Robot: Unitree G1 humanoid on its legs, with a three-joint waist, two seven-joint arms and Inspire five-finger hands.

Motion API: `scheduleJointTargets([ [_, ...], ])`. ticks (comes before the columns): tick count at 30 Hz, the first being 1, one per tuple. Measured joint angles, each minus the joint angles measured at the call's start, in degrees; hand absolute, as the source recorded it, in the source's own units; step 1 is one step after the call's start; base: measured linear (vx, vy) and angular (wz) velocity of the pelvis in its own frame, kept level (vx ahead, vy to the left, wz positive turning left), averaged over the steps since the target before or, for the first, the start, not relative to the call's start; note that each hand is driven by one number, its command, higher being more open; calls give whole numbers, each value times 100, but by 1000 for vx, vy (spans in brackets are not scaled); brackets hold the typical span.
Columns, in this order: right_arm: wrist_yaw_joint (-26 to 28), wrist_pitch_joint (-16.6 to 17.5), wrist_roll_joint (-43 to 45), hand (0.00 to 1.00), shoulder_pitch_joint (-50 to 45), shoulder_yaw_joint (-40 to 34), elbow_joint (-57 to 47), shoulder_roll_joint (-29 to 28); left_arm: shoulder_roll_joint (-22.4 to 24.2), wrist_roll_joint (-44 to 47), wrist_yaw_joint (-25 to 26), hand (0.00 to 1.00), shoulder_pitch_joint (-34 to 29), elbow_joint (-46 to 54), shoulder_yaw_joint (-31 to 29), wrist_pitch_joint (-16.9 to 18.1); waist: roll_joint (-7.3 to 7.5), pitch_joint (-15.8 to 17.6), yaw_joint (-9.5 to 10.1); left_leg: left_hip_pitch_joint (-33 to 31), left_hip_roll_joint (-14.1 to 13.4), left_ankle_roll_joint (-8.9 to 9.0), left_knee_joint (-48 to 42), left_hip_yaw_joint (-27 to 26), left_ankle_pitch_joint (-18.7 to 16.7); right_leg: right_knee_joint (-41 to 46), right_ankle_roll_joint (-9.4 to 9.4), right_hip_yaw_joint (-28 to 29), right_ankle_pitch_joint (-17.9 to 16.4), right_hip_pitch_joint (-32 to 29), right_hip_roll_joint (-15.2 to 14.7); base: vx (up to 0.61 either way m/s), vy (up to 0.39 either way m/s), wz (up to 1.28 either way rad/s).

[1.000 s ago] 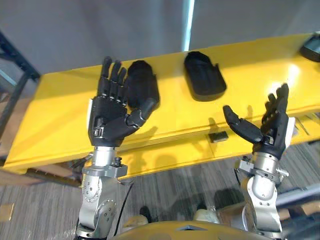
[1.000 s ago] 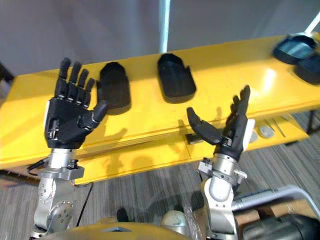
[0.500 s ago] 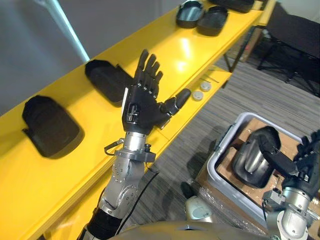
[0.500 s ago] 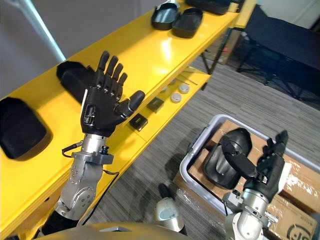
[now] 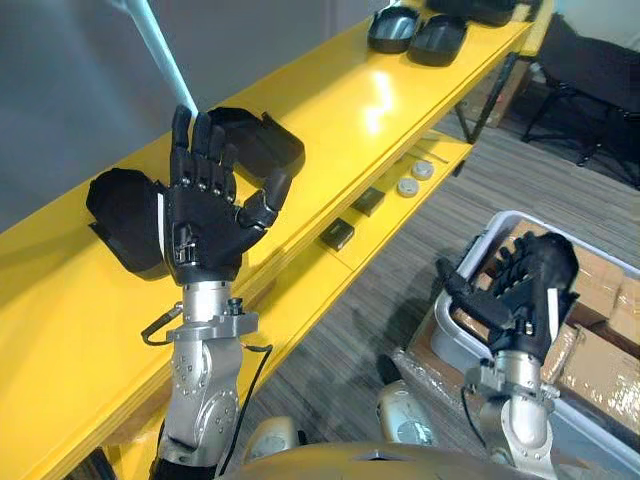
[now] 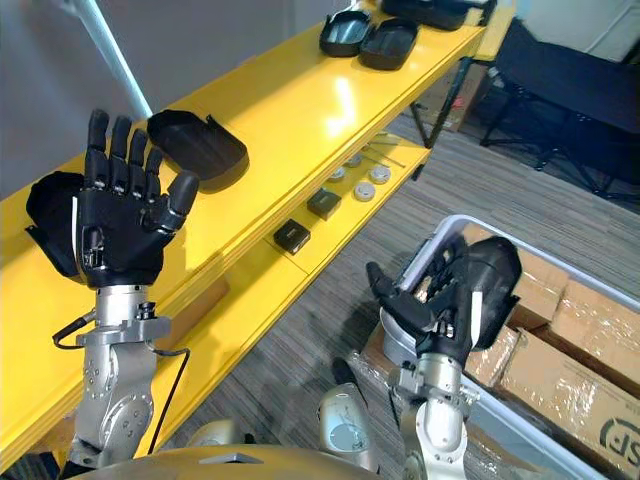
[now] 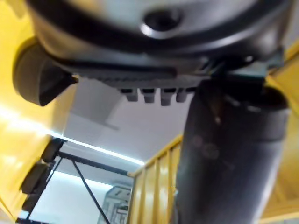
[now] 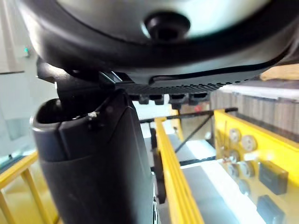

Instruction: Walk over and take three plastic housings, then place them on the shelf

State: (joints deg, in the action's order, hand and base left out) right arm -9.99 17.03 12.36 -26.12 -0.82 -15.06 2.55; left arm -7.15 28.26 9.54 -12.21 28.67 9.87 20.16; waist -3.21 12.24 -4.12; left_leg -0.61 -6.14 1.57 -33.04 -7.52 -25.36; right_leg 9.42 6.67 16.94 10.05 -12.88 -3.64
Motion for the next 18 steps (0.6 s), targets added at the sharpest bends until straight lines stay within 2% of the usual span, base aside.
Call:
scheduleJointTargets([
  [1, 112, 85, 39, 100, 239, 203, 129, 7, 52, 18, 13, 100, -10, -22, -143, -1, 1, 48, 53, 13, -114, -17, 41, -343, 93, 503, -421, -632, -226, -219, -47, -255, -18, -121],
  [2, 169, 122, 84, 100, 404, 305, 235, 19, 55, 26, 28, 100, -11, -53, -229, 1, 0, 53, 90, 14, -179, -11, 67, -495, 145, 1003, -516, -946, -458, -369, -95, -298, -41, -112],
  [3, 252, 143, 246, 100, 807, 554, 552, 76, 78, 25, 99, 100, -18, -158, -397, 0, 9, 49, 142, 45, -273, 9, 188, -689, 293, 1866, -664, -1567, -969, -476, -360, -178, -51, -96],
  [4, 246, 198, 239, 100, 1215, 847, 994, 170, 168, 14, 231, 100, -49, -245, -521, -7, 7, 48, 261, 118, -359, 48, 362, -861, 471, 2492, -791, -2058, -1341, -435, -785, -142, -76, -86],
  [5, 217, 221, 213, 100, 1442, 1034, 1260, 211, 213, 17, 278, 100, -106, -251, -590, -7, -1, 49, 307, 114, -433, 77, 419, -917, 554, 2726, -907, -2227, -1428, -352, -1036, -93, -150, -75],
  [6, 94, 236, 140, 100, 1782, 1379, 1737, 223, 313, 28, 292, 100, -181, -261, -684, -7, -20, 61, 431, 96, -639, 204, 503, -1007, 672, 3051, -982, -2395, -1479, -173, -1442, -82, -250, -66],
  [7, -139, 222, 60, 100, 1988, 1761, 2124, 181, 391, 41, 265, 100, -221, -326, -755, -6, -83, 80, 638, 75, -916, 393, 583, -1040, 816, 3172, -955, -2460, -1456, 76, -1771, -73, -295, -62],
  [8, -235, 189, -56, 100, 2033, 1947, 2248, 138, 400, 47, 253, 100, -237, -375, -779, -3, -94, 76, 724, 70, -1048, 502, 660, -1044, 908, 3171, -932, -2446, -1427, 194, -1907, -43, -378, -46],
  [9, -352, 90, -198, 100, 2037, 2249, 2323, 50, 380, 87, 227, 100, -308, -446, -807, 6, -49, 52, 797, 27, -1271, 711, 837, -1034, 1139, 3105, -837, -2421, -1339, 373, -2119, -21, -352, -26],
  [10, -372, 62, -312, 100, 2019, 2341, 2322, 2, 378, 130, 202, 100, -358, -471, -806, 17, -13, 32, 797, -15, -1379, 810, 917, -1017, 1264, 3009, -783, -2389, -1301, 441, -2194, -22, -638, -29],
  [11, -423, -2, -450, 100, 2008, 2427, 2311, -69, 380, 313, 62, 100, -414, -558, -786, 54, 75, -19, 780, -116, -1554, 1031, 1057, -992, 1538, 2530, -633, -2351, -1203, 575, -2223, -27, -601, -38],
  [12, -458, -111, -531, 100, 2035, 2425, 2304, -81, 363, 542, -81, 100, -410, -644, -726, 74, 224, -97, 765, -188, -1733, 1231, 1225, -985, 1788, 1681, -242, -2477, -941, 749, -2157, -45, -808, -45],
  [13, -461, -171, -527, 100, 2044, 2410, 2292, -66, 321, 618, -141, 100, -400, -681, -679, 89, 373, -167, 747, -200, -1778, 1293, 1316, -989, 1895, 1371, 160, -2568, -1066, 827, -2113, -58, -755, -61],
  [14, -446, -399, -525, 100, 2073, 2254, 2255, 141, 422, 815, -197, 100, -369, -862, -357, 57, 283, -221, 643, -171, -2052, 1259, 1615, -959, 2265, 1292, 853, -2784, -1829, 872, -1862, -70, -884, -44],
  [15, -448, -500, -524, 100, 2071, 2184, 2251, 306, 509, 838, -199, 100, -367, -943, -200, -19, 110, -224, 561, -166, -2197, 1174, 1757, -928, 2494, 1372, 825, -2821, -1945, 809, -1693, -60, -772, -34],
  [16, -457, -708, -520, 100, 1993, 1919, 2251, 617, 616, 930, -209, 100, -382, -1004, 208, -256, -69, -212, 342, -165, -2339, 927, 1983, -919, 3082, 1577, 685, -2833, -2023, 674, -1475, -34, -562, -9],
  [17, -460, -828, -522, 100, 1864, 1706, 2251, 765, 646, 944, -249, 100, -383, -1003, 461, -399, -103, -229, 202, -168, -2369, 749, 2015, -914, 3584, 1629, 555, -2834, -2100, 674, -1406, -6, -485, -19],
  [18, -467, -871, -522, 100, 1595, 1431, 2144, 873, 666, 939, -376, 100, -383, -1002, 692, -469, -11, -171, 82, -239, -2393, 452, 1846, -869, 3767, 1613, 446, -2807, -2157, 730, -1354, 7, -354, -29],
])
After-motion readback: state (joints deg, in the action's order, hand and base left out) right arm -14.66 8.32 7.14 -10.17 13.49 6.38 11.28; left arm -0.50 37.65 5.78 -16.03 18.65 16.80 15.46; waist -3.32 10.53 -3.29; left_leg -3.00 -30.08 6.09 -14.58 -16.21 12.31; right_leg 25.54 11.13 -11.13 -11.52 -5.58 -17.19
